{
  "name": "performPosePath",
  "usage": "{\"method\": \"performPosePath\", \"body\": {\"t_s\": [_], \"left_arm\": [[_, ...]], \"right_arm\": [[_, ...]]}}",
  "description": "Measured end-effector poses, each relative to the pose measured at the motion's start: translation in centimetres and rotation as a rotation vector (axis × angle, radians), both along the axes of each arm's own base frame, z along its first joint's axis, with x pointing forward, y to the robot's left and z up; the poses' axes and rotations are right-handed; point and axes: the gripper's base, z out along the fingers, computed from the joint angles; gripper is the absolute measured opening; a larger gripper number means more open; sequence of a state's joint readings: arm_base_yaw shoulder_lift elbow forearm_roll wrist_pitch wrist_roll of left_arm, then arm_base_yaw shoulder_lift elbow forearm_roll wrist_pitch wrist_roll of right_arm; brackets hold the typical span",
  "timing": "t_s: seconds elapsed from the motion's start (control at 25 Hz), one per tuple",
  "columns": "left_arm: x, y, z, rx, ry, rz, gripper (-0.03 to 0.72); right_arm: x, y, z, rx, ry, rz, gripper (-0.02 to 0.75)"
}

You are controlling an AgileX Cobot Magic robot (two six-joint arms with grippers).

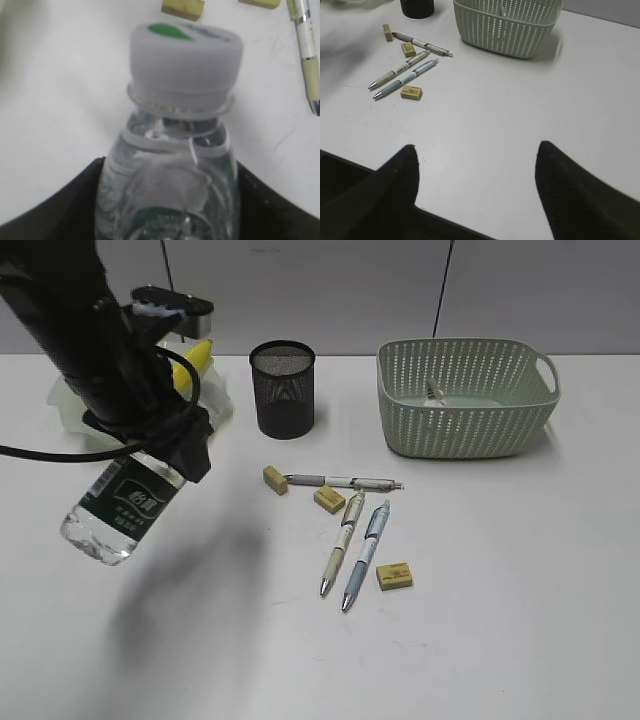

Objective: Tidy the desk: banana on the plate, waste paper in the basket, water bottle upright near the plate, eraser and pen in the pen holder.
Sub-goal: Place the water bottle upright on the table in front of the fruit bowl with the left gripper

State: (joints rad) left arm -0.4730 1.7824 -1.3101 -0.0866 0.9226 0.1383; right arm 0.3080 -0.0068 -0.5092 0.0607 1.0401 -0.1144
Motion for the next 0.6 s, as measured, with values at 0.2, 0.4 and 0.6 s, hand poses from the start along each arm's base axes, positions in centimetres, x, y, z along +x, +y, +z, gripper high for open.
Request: {"method": "performPosePath", "body": {"t_s": [0.2,0.4,0.6], "left_arm": [[-3.9,2.3,2.5,-0.085,-0.159,0.032,0.504],[-8.1,4.5,3.1,-0.227,-0.422,0.073,0.504],[-10.9,6.5,1.1,-0.370,-0.674,0.160,0.504]], "right_arm": [[0.0,0.0,0.0,0.000,0.000,0.000,0.570],[0.0,0.0,0.0,0.000,0.000,0.000,0.570],[0.0,0.0,0.0,0.000,0.000,0.000,0.570]]}}
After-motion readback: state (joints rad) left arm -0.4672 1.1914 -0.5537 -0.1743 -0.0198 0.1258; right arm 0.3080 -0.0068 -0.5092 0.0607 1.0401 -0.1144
